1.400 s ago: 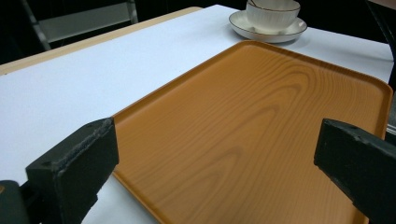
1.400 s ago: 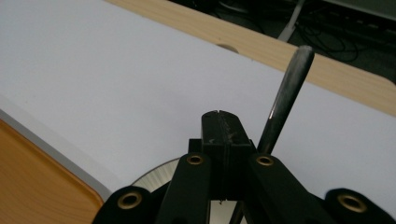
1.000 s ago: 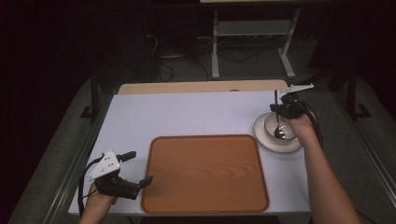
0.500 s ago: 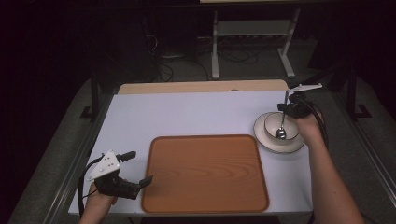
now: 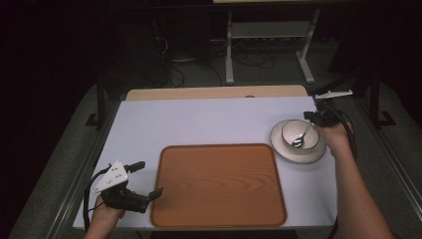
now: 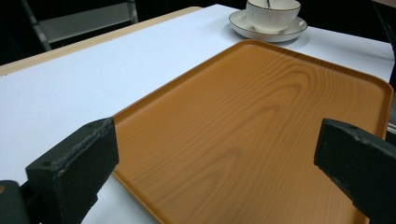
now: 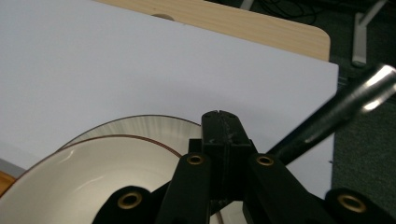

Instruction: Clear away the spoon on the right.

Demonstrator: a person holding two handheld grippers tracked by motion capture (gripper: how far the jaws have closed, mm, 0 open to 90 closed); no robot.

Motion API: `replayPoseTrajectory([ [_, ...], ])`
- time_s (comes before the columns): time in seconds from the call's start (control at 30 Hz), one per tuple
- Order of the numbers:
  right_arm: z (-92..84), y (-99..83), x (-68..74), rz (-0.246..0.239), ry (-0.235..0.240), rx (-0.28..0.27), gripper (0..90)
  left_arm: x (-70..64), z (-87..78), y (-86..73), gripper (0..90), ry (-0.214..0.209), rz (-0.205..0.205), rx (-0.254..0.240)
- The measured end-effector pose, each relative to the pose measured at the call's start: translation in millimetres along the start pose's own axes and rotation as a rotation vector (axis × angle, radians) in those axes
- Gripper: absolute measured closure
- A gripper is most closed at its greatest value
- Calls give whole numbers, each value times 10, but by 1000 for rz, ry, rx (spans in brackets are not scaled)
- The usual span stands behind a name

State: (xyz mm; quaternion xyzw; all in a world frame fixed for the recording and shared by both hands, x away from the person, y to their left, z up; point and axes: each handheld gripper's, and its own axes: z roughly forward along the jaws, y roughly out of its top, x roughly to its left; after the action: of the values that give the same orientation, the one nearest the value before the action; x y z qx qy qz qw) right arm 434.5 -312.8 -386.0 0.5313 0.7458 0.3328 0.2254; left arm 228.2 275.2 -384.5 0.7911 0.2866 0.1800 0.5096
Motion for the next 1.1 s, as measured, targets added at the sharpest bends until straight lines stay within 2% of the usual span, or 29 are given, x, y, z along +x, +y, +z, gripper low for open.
replayPoseTrajectory([
  [0.53, -168, -178, -139, 24, -20, -5, 896, -1, 7, 1, 0, 0, 3, 3],
  [0.7, -223, -228, -129, 12, -53, -21, 897, -1, 9, -1, 0, 0, 2, 5],
  [0.83, -293, -277, -129, 17, -64, -41, 897, 0, 8, -1, 0, 1, 1, 4],
  [1.03, -404, -386, -129, 27, -52, -74, 897, 1, 14, -3, 0, 1, 1, 6],
  [1.07, -455, -397, -134, 38, -48, -105, 890, -2, 12, -1, 0, 1, 3, 7],
  [1.1, -455, -397, -134, 38, -48, -105, 890, -4, 10, 1, 0, 0, 5, 6],
])
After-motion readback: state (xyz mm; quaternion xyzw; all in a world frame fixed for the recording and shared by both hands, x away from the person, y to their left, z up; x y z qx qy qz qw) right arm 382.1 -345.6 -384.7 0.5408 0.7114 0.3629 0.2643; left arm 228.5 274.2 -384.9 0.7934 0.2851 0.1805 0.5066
